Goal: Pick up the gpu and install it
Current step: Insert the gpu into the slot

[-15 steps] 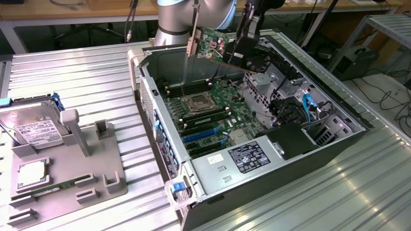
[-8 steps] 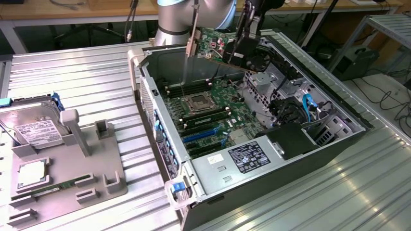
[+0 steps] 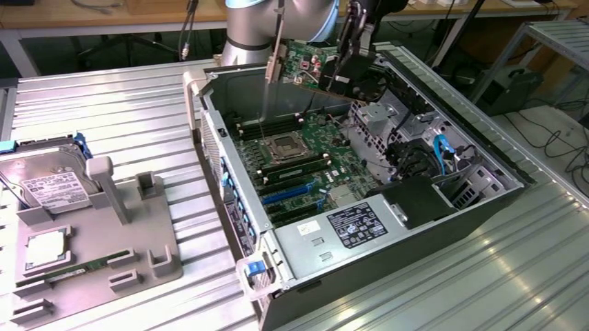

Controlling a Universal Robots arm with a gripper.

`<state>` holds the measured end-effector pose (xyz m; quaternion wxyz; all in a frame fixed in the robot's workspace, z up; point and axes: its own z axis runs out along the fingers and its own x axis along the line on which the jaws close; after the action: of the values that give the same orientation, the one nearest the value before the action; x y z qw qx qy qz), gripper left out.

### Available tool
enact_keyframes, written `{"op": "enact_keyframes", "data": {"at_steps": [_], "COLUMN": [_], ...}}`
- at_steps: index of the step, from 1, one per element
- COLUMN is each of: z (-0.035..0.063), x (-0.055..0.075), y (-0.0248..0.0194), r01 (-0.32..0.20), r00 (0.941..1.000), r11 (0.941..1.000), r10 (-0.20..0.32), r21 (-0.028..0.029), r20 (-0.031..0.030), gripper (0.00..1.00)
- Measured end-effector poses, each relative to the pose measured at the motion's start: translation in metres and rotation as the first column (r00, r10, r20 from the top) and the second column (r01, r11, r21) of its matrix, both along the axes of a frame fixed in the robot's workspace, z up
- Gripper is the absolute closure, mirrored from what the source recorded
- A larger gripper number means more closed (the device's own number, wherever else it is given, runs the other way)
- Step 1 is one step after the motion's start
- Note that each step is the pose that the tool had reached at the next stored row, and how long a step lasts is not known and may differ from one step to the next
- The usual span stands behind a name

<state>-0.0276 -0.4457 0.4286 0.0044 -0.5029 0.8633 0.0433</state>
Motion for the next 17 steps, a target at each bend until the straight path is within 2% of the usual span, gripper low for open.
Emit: {"op": "enact_keyframes", "data": {"at_steps": [9,17], "z": [-0.0001,-0.0002], "x": [0.0,0.0], "y": [-0.0001,-0.0002], "r01": [-0.054,-0.11], "r00": [0.9985,0.9939], "r11": [0.9985,0.9939], "r10": [0.054,0.11], "r21": [0.0026,0.0051], "r20": [0.0001,0.0003], "gripper": [0.72,0.72]}}
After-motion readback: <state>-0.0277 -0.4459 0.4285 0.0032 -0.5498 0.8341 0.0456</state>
